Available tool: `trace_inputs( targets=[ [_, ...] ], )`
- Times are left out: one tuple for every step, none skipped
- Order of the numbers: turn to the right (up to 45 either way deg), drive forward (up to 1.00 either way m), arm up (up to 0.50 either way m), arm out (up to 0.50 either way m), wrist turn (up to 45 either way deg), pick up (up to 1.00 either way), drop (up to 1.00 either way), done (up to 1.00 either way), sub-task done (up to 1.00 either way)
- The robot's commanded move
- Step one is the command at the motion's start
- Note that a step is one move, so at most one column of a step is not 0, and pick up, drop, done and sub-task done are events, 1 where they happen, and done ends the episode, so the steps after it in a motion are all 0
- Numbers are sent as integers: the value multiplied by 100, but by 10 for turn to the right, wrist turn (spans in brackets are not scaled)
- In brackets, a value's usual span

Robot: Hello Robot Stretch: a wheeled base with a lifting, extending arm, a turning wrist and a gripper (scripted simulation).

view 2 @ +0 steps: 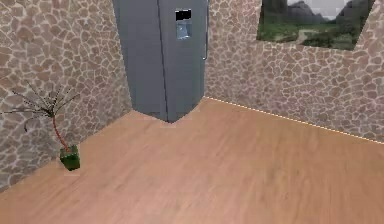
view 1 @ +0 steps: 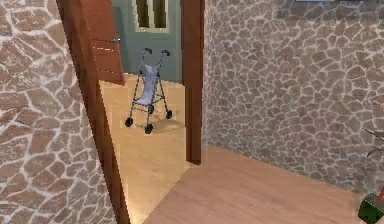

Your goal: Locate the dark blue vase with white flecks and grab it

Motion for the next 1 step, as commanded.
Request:
trace_inputs(
  targets=[
    [-30, 0, 0, 0, 0, 0, 0, 0, 0]
  ],
)
